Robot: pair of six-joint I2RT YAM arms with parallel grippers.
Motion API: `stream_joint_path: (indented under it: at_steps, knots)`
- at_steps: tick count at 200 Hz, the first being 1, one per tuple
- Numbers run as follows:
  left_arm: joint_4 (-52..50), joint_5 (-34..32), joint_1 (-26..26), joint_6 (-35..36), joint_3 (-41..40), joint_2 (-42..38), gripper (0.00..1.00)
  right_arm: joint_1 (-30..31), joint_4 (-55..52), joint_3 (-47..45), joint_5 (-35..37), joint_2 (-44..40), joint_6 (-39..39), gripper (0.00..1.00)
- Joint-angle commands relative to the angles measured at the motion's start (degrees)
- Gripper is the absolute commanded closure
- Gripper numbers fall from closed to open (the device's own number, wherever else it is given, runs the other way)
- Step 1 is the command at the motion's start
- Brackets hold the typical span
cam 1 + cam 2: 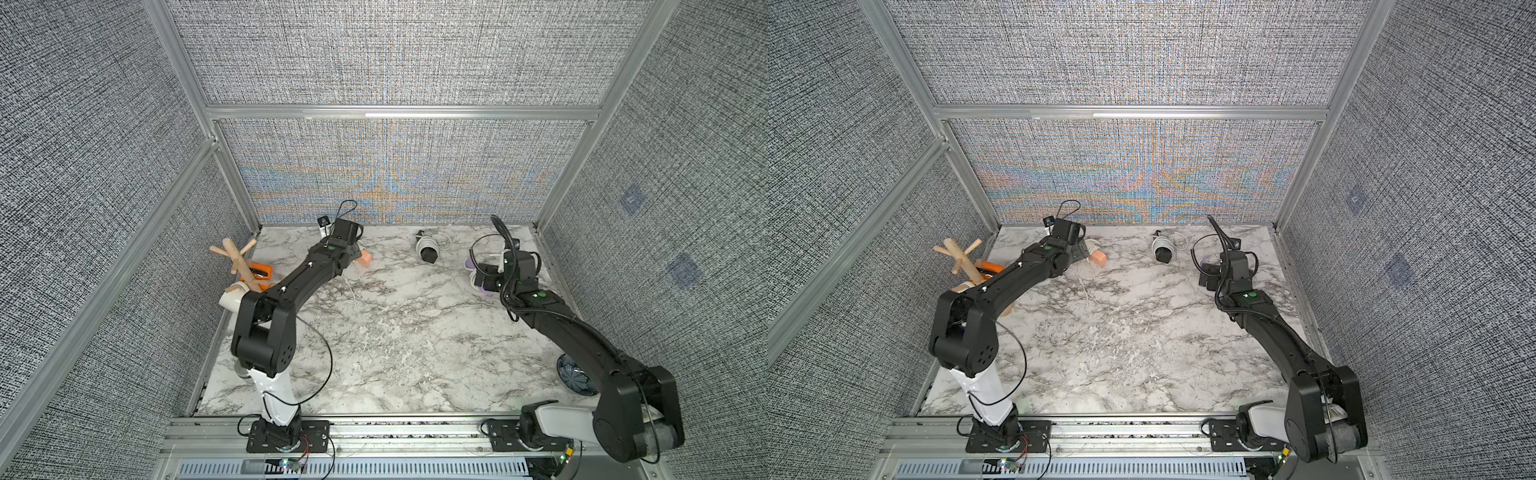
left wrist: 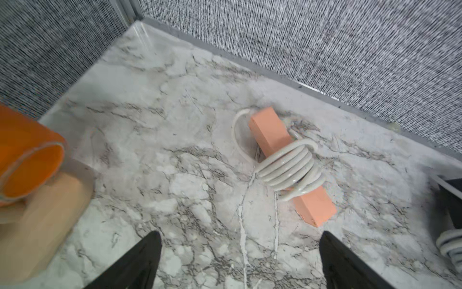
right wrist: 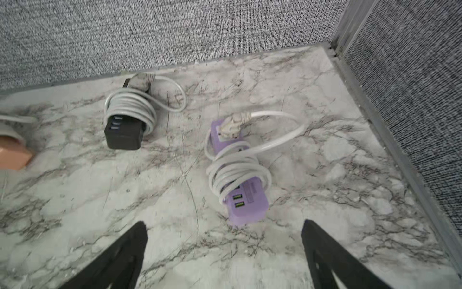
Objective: Unwrap the cord wrapped around the power strip
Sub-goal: Pick up the power strip from the center of the board.
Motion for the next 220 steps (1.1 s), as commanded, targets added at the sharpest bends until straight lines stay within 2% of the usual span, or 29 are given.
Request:
stream_joint_path:
  at_steps: [1,30,60,87,120,142,186,220]
  knots:
    - [-4.2,0.7,-1.1,-4.8,6.1,5.0,0.00,0.5,-3.7,-0.5,-0.3,-0.5,0.4,0.02]
    - [-8.1,2.3,-1.5,-5.7,15.3,13.5,0.00,0.5,-3.8,-1.7,-3.8,-2.3,-0.1,0.02]
    - [-19.5,1.5,-1.5,-8.5,25.8,21.5,0.00,0.5,-3.8,-2.6,-6.4,-5.0,0.1,0.02]
    - [-19.6,1.6,-1.6,-9.5,29.0,26.0,0.00,0.5,-4.5,-2.4,-7.0,-5.7,-0.1,0.02]
    - [-18.7,1.4,-1.6,-7.3,33.2,30.7,0.00,0.5,-5.2,-2.9,-6.5,-6.3,-1.0,0.02]
    - [-22.6,-1.0,-1.6,-7.4,37.4,34.1,0.00,0.5,-5.8,-3.2,-6.4,-6.3,-1.3,0.03]
    - [-22.2,-4.8,-1.6,-3.4,36.5,34.6,0.02,0.5,-5.6,-3.6,-6.4,-6.6,-1.6,0.03]
    - [-21.0,-5.1,-1.5,-0.2,35.2,33.9,0.05,0.5,-5.7,-3.7,-6.6,-6.2,-1.4,0.02]
